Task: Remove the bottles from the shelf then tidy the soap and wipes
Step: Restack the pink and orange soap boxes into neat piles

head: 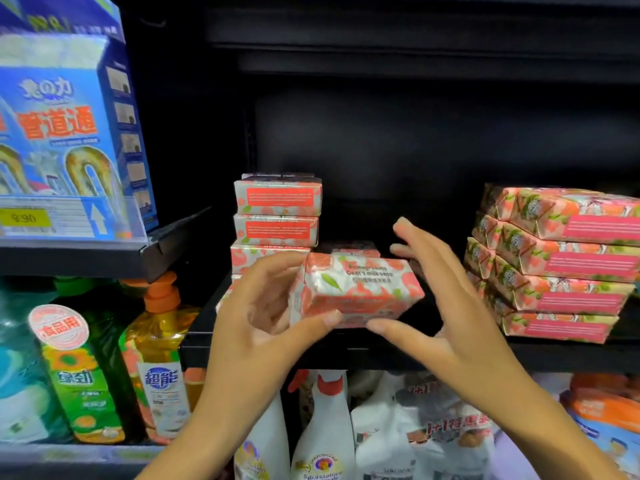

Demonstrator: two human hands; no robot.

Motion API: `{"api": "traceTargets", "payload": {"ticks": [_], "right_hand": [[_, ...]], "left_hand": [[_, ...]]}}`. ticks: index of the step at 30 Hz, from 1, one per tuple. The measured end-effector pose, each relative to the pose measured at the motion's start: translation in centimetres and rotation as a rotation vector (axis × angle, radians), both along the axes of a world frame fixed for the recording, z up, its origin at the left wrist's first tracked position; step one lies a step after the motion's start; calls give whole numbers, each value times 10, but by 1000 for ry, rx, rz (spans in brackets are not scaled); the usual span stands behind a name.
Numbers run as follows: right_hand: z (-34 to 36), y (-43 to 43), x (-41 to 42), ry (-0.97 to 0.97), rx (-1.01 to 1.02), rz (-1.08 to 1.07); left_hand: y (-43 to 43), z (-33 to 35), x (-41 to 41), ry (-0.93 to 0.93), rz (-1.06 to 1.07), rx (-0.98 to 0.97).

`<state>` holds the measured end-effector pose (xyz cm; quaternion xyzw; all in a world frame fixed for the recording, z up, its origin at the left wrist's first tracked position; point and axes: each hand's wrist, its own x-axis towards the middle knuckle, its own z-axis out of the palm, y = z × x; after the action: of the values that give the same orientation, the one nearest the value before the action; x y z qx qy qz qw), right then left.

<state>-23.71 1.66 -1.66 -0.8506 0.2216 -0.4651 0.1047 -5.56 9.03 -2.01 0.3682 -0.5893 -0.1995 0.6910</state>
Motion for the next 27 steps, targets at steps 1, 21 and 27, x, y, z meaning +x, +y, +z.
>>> {"api": "traceTargets", "payload": {"ticks": [1, 21, 27], "right_hand": [[1, 0, 1, -3, 4, 18], [-13, 6, 12, -156, -639, -211], [-8, 0, 1, 3, -390, -178]], "left_hand": [[1, 0, -2, -32, -13, -29], [9, 18, -6, 285, -342, 553], [9, 14, -7, 281, -224, 350]]}}
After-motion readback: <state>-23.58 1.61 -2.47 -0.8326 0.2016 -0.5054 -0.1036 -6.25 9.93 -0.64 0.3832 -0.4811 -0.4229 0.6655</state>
